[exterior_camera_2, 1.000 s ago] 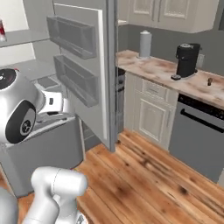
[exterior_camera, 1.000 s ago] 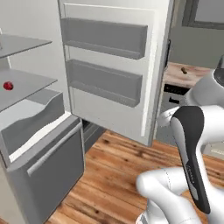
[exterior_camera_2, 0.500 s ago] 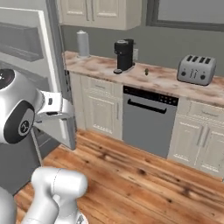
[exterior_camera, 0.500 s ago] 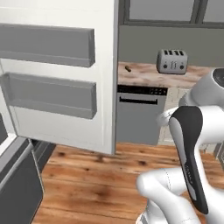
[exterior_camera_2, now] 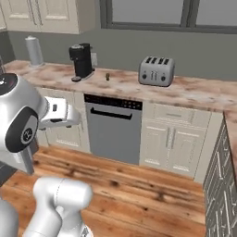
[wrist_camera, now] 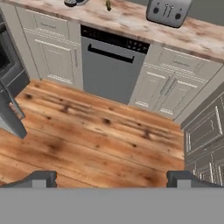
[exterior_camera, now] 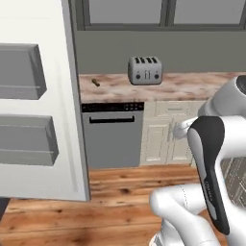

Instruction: Place the liquor on the top shelf of the fridge to keep it out of children's reach, and place the mango and squash on lower shelves for easy access.

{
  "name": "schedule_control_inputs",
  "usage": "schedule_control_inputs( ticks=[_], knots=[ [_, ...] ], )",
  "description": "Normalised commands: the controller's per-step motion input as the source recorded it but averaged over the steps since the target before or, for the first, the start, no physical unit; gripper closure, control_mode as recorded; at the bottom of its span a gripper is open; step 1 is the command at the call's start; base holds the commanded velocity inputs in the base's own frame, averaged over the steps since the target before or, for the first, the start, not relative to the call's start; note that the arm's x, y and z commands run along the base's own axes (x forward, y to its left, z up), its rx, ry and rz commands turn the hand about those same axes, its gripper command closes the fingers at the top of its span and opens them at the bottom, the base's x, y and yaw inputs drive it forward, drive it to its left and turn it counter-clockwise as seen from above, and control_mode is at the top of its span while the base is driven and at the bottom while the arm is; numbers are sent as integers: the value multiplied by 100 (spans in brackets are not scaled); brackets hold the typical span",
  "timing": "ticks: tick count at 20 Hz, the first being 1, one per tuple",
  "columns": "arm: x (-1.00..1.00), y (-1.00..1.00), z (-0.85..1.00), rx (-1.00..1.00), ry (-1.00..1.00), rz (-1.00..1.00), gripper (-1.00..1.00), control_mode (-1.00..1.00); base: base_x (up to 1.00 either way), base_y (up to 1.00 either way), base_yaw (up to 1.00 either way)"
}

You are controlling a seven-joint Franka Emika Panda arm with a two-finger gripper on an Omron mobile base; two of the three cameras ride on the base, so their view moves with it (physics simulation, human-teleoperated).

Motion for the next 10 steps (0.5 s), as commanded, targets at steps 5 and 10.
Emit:
schedule_control_inputs(
  ticks=[5, 10],
  knots=[
    [0, 0, 0, 0, 0, 0, -100, 100, 77, 0, -9],
    [0, 0, 0, 0, 0, 0, -100, 100, 100, 0, 0]
  ],
)
